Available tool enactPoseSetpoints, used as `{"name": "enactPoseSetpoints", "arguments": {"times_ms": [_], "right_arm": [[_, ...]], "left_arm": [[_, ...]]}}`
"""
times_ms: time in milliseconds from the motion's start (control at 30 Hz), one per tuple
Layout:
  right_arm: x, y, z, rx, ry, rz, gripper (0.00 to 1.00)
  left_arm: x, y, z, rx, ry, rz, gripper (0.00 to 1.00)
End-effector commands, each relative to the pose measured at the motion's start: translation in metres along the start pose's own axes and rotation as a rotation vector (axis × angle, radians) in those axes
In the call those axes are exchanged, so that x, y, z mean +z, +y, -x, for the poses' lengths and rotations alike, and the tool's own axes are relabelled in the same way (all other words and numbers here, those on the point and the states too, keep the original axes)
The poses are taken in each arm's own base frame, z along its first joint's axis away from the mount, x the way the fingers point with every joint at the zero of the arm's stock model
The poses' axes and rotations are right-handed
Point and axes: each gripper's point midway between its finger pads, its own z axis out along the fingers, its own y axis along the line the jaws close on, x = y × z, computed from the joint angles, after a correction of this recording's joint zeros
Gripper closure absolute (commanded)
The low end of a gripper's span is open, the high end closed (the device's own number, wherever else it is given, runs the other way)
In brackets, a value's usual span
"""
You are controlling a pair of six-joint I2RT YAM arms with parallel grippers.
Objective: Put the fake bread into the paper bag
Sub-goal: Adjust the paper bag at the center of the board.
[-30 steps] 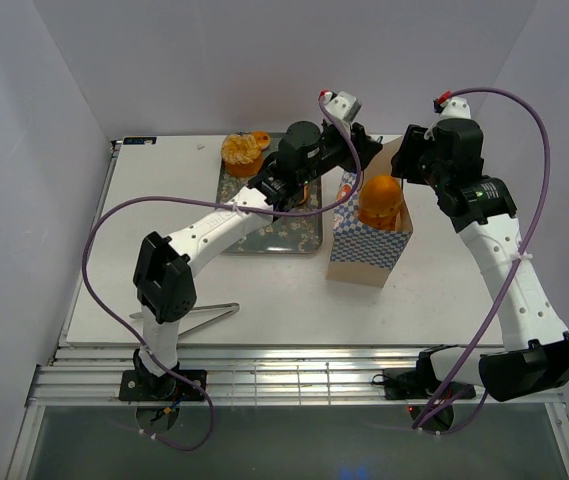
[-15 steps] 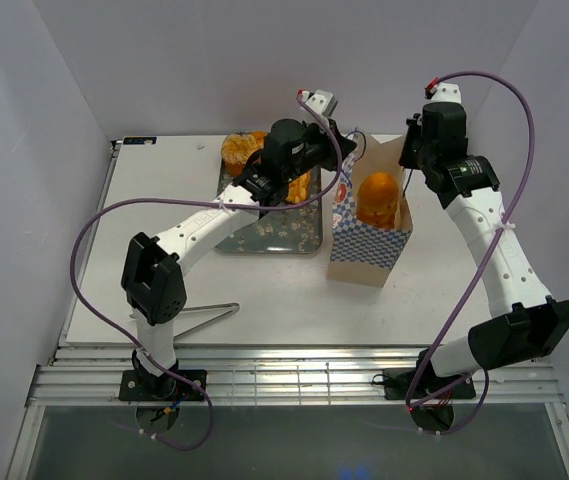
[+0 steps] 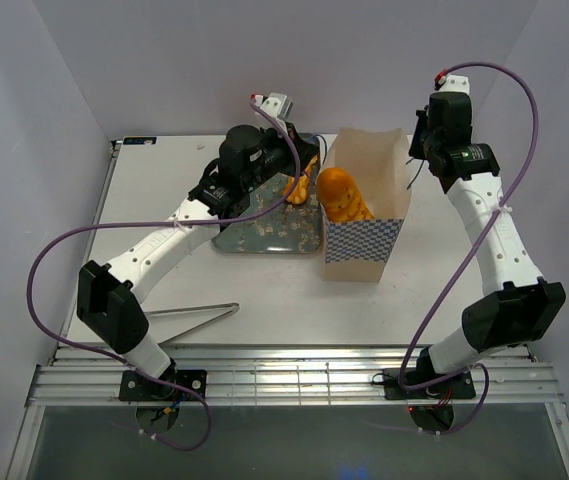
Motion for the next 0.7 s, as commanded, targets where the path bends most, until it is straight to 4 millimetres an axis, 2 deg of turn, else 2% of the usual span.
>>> {"name": "enactPoseSetpoints", "arguments": {"times_ms": [0,100,167,267,433,467,500,533,600,633,667], "right_arm": [[-0.001,-0.001,0.029,0.012,-0.077,0.007,0.92],[0.002,-0.004,0.029,0.013,-0.073,0.002,0.92],[0.003,-0.007,0.029,0.014,-0.073,-0.006,0.92],[0.004,-0.011,0.023,0.010,-0.059,-0.018,0.92],[-0.003,-0.009,0.014,0.008,-0.047,0.013,0.91],[-0.006,-0.007,0.014,0.008,-0.050,0.028,0.89],[-0.006,-0.007,0.010,0.004,-0.042,0.034,0.84],[-0.007,-0.005,0.008,0.003,-0.036,0.044,0.81],[-0.012,0.001,0.007,0.004,-0.034,0.086,0.73],[-0.017,0.003,0.008,0.007,-0.039,0.103,0.70],[-0.019,0.007,0.008,0.007,-0.038,0.131,0.67]], "left_arm": [[-0.014,-0.010,0.023,0.000,-0.034,-0.031,1.00],[-0.013,-0.008,0.023,-0.001,-0.033,-0.025,1.00],[-0.015,-0.003,0.013,-0.007,-0.002,-0.010,1.00],[-0.017,0.001,0.011,-0.016,0.001,0.005,1.00],[-0.019,0.003,0.007,-0.032,0.011,0.001,1.00],[-0.019,0.001,0.006,-0.034,0.018,-0.009,0.97],[-0.020,0.000,0.008,-0.036,0.017,-0.015,0.91],[-0.021,-0.001,0.008,-0.037,0.018,-0.019,0.76],[-0.025,-0.004,0.013,-0.040,0.011,-0.024,0.57],[-0.027,-0.005,0.014,-0.044,0.007,-0.027,0.39],[-0.028,-0.005,0.016,-0.046,0.005,-0.026,0.32]]}}
